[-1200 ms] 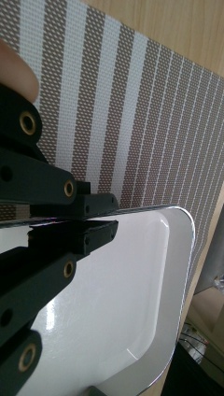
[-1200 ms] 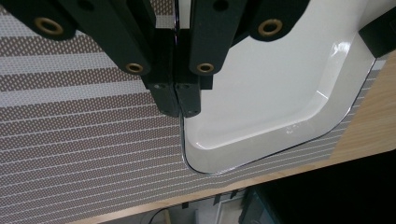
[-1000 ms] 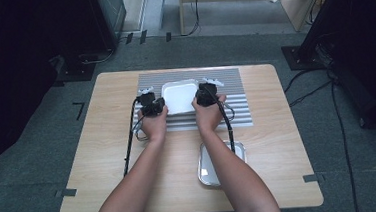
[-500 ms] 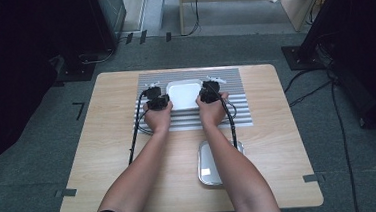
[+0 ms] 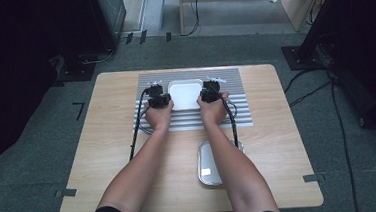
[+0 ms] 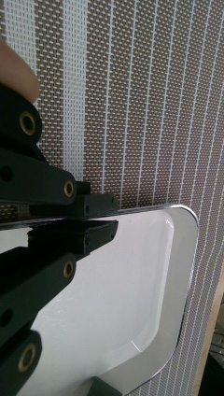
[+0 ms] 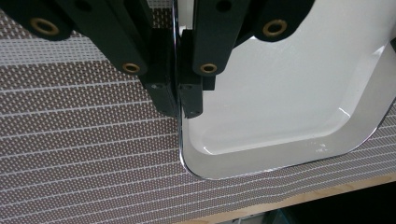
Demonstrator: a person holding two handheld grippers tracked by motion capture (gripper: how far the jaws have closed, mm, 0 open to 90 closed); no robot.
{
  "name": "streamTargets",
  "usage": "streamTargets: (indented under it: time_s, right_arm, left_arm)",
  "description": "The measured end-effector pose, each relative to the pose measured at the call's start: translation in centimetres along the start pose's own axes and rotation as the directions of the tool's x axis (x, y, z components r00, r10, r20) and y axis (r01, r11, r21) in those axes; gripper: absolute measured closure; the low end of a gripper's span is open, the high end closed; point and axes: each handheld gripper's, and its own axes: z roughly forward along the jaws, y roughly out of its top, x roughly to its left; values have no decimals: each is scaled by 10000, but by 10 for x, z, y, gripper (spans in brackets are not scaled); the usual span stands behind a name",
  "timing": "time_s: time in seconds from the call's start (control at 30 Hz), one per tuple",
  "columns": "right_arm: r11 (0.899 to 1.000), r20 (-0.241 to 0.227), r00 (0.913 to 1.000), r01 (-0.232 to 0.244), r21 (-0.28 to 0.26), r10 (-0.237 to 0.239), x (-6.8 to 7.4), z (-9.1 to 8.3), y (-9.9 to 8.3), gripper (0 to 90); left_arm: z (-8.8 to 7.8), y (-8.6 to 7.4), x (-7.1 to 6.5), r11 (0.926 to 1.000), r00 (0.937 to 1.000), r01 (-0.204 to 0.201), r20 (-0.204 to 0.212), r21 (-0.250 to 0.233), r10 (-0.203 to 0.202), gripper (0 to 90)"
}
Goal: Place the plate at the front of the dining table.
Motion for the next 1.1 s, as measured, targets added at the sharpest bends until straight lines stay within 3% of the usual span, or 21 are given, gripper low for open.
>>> streamTargets:
  time_s: [0.27,0.33,1.1]
  right_arm:
    - [10000,-7,10000,7,-11,-7,0,0,-1,879]
    - [9998,38,9998,195,-77,-194,0,0,-1,877]
    - [9994,-121,9994,321,-163,-323,-2,0,-2,876]
  left_arm:
    - [-1,-3,0,9999,9999,-119,54,-95,120,863]
    - [-1,-4,0,9999,9999,-149,67,-26,150,860]
    - [-2,-7,1,10000,9997,-1,234,-86,3,854]
